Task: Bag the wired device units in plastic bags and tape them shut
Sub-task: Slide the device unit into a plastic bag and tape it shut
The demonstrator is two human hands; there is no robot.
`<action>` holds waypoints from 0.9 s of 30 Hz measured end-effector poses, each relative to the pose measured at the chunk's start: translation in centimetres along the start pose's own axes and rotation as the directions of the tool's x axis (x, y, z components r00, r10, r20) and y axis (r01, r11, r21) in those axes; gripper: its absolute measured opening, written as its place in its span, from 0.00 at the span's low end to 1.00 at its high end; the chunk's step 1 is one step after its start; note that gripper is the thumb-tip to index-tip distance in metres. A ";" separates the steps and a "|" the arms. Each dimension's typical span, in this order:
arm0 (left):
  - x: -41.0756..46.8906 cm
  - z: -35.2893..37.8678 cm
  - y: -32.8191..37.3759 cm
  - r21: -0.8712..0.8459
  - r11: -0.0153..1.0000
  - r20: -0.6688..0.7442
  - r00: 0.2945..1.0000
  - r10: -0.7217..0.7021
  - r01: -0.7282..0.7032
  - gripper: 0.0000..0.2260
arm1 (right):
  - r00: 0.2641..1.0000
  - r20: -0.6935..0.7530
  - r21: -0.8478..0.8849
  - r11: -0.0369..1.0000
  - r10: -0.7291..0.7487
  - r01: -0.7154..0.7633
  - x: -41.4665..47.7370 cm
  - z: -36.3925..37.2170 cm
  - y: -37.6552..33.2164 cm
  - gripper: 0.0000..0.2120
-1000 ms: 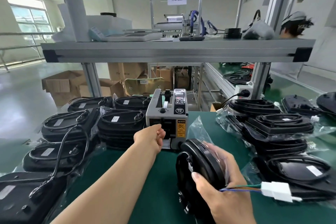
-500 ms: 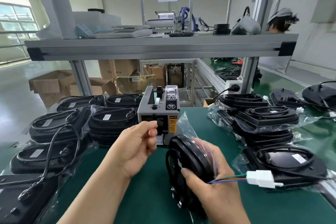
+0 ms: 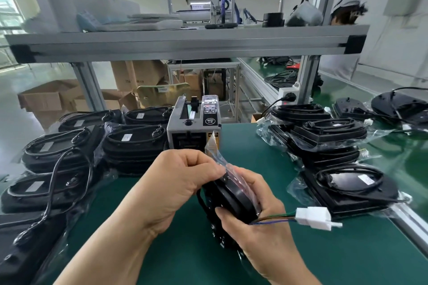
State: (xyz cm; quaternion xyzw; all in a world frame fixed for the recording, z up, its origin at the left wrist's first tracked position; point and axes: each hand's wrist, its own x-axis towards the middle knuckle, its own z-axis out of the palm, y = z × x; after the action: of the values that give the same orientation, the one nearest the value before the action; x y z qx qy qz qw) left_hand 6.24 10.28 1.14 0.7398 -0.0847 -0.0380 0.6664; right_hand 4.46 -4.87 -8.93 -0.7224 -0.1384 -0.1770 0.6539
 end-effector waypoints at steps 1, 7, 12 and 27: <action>0.0 0.1 0.0 0.012 1.000 -0.015 1.000 0.012 -0.012 0.06 | 1.000 0.001 0.004 1.000 0.000 0.000 0.0 0.0 0.0 0.28; 0.0 0.4 -0.4 0.122 0.990 -0.114 0.990 0.088 -0.074 0.09 | 1.000 0.003 0.028 1.000 0.005 -0.005 -0.1 0.0 -0.1 0.28; 0.1 0.2 -0.3 0.035 0.999 -0.070 0.997 0.029 -0.026 0.10 | 0.999 0.012 0.066 0.997 0.030 -0.031 0.0 -0.1 0.0 0.27; 0.7 -0.1 -0.7 0.081 0.997 -0.051 0.999 0.017 -0.013 0.07 | 1.000 -0.001 0.008 1.000 0.008 -0.008 -0.1 0.1 0.4 0.28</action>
State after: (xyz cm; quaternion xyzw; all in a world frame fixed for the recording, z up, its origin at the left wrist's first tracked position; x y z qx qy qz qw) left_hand 7.00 10.28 0.51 0.7660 -0.0743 -0.0104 0.6384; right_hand 4.56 -4.82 -9.37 -0.7202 -0.1358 -0.1741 0.6577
